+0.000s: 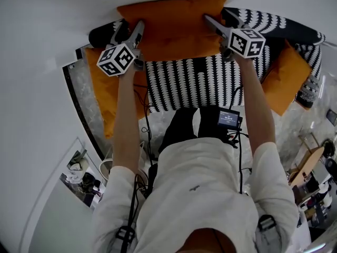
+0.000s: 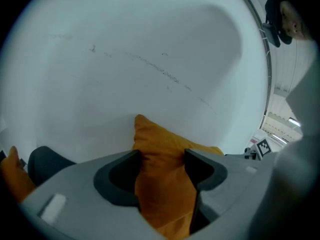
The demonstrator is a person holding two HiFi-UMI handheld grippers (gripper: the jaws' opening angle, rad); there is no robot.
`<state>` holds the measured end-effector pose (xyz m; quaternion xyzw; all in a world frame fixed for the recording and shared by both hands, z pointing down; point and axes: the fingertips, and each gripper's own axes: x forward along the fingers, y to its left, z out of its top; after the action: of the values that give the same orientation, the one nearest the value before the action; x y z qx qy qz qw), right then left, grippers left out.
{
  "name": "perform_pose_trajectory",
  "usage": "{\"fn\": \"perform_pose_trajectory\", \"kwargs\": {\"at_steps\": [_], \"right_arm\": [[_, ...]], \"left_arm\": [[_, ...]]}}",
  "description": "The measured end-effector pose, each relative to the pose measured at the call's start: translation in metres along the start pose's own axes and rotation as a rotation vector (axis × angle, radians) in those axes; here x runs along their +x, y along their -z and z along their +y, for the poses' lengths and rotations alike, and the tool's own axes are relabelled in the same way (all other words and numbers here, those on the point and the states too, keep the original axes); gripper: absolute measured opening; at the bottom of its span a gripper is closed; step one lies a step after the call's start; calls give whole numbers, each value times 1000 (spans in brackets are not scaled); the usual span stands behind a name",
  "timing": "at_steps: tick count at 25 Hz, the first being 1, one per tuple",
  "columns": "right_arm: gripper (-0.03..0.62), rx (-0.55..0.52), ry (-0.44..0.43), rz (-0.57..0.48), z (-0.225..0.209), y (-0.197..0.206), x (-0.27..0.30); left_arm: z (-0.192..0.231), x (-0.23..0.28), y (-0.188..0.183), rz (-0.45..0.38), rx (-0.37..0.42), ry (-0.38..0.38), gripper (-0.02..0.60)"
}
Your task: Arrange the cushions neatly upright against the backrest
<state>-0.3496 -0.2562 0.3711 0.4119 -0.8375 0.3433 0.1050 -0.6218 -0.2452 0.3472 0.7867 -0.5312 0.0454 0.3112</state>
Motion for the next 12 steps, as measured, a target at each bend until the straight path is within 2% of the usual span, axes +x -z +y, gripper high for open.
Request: {"fn": "perform_pose_trajectory", "kwargs": {"at_steps": [6,9,12], "right_arm": [[224,-98,1,48,9,3,-1],[187,-196,34,8,18,-1,-12],[184,-292,55,-48,31,-8,-22]], "left_arm": [[-11,0,-1,8,69,23,181],[-21,-8,-7,-47,134,27,142],[-29,-16,-15,-109,208,20,114]]}}
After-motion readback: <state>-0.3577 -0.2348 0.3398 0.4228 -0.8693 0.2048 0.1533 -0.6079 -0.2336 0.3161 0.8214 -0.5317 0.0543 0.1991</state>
